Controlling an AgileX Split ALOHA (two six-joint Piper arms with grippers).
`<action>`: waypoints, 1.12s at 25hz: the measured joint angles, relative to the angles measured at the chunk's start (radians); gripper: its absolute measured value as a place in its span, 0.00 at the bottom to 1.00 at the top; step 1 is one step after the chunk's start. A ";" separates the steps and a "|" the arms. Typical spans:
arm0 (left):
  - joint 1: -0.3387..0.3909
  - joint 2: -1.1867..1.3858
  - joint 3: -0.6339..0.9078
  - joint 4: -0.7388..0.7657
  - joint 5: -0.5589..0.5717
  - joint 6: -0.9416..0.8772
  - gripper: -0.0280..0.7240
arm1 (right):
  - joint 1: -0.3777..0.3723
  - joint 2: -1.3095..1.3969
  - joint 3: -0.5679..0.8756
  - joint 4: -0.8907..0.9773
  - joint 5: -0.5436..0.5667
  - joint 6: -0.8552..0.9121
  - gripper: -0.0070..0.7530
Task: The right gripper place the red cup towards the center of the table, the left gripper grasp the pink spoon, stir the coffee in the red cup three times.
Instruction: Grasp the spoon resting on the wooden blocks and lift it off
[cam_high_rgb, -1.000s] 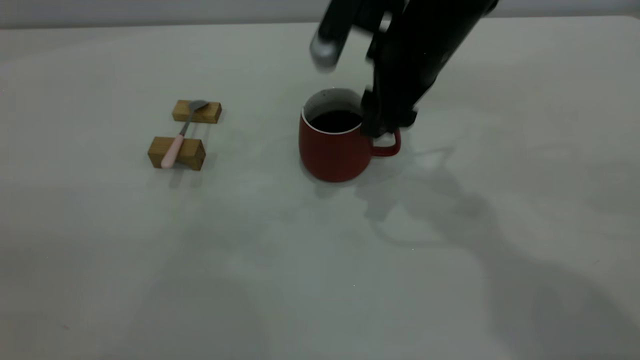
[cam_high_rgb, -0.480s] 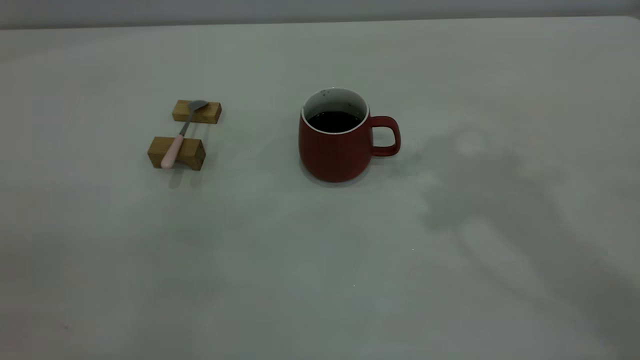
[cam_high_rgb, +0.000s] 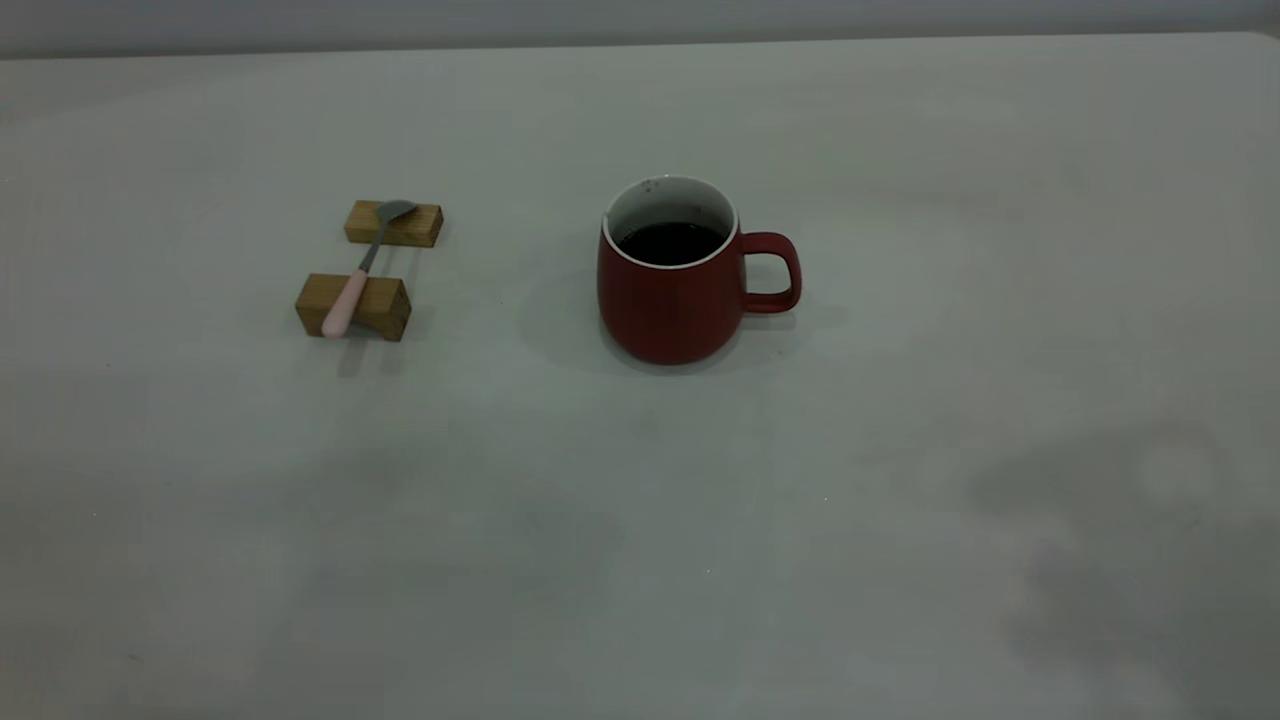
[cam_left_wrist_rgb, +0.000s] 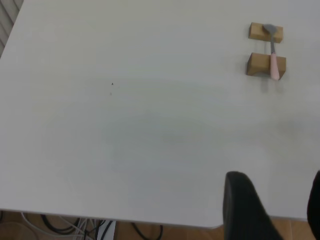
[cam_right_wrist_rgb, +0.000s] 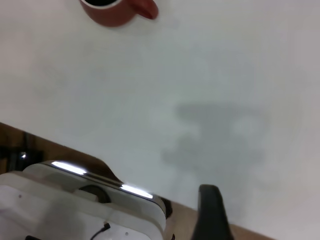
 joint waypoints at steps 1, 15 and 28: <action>0.000 0.000 0.000 0.000 0.000 0.000 0.55 | 0.000 -0.046 0.043 -0.005 0.004 0.005 0.78; 0.000 0.000 0.000 0.000 0.000 0.001 0.55 | -0.167 -0.822 0.522 -0.071 -0.022 0.014 0.78; 0.000 0.000 0.000 0.000 0.000 0.001 0.55 | -0.305 -1.089 0.679 -0.048 -0.091 0.013 0.78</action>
